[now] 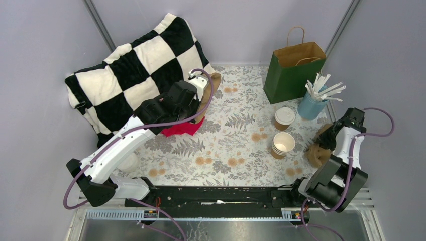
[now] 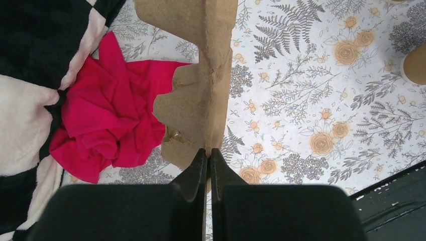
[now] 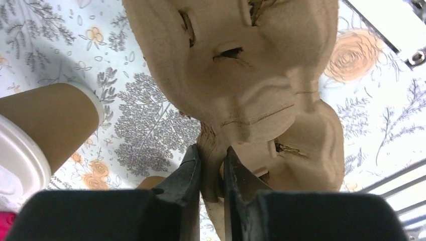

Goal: Pack the takeout coffee

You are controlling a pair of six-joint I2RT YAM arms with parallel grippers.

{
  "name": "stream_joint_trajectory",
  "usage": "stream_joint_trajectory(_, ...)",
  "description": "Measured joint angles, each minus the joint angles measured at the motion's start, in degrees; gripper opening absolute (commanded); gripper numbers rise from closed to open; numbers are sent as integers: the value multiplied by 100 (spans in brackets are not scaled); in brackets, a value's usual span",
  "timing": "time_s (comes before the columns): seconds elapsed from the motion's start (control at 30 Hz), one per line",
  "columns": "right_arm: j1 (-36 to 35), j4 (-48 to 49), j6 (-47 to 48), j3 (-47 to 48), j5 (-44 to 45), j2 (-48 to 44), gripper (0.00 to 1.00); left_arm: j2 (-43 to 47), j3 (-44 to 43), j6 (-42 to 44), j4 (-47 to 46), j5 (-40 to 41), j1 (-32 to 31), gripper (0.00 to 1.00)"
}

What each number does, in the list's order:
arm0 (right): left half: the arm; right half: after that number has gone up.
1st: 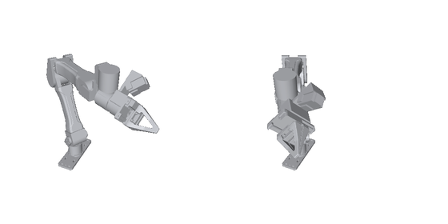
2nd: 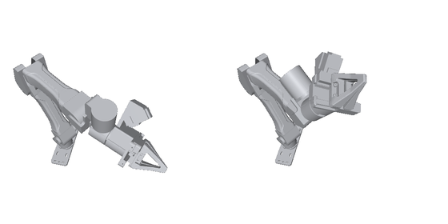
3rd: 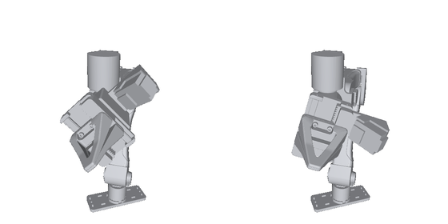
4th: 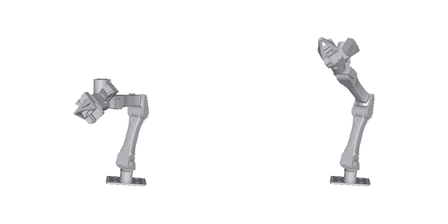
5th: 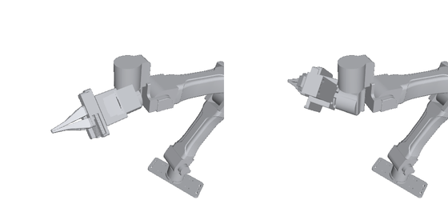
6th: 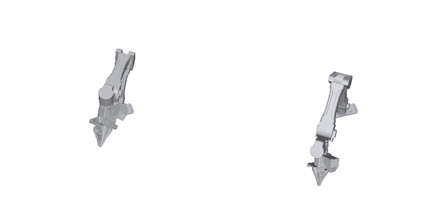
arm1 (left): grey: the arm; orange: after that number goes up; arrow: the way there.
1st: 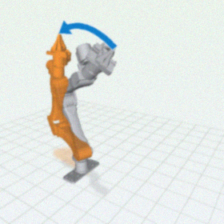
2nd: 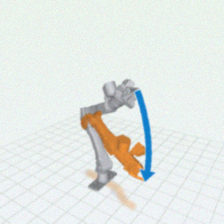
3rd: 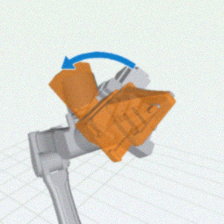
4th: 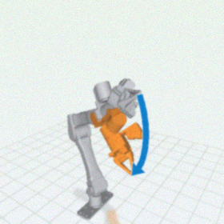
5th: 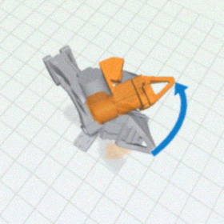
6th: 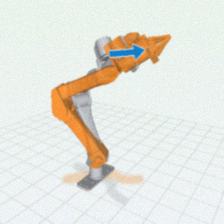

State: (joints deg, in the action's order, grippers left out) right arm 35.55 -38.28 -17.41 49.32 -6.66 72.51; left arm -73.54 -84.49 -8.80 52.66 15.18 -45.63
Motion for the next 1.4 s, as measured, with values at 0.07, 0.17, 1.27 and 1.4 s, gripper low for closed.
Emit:
stream_joint_trajectory(0.07, 2, -160, -63, 13, 173, -52, 8, 0, 0, 0, 0, -15, -2, 0)
stream_joint_trajectory(0.17, -55, -592, -256, 164, 686, -57, 8, -2, 0, 0, -2, -42, -2, 0)
stream_joint_trajectory(1.27, -1965, -1093, -1318, 4524, 345, 551, 88, -428, -361, -90, 127, -87, 0, 0)
stream_joint_trajectory(1.4, -1993, 437, -2376, 4247, -476, 1156, 84, -431, -476, -184, 177, -107, 0, 0)
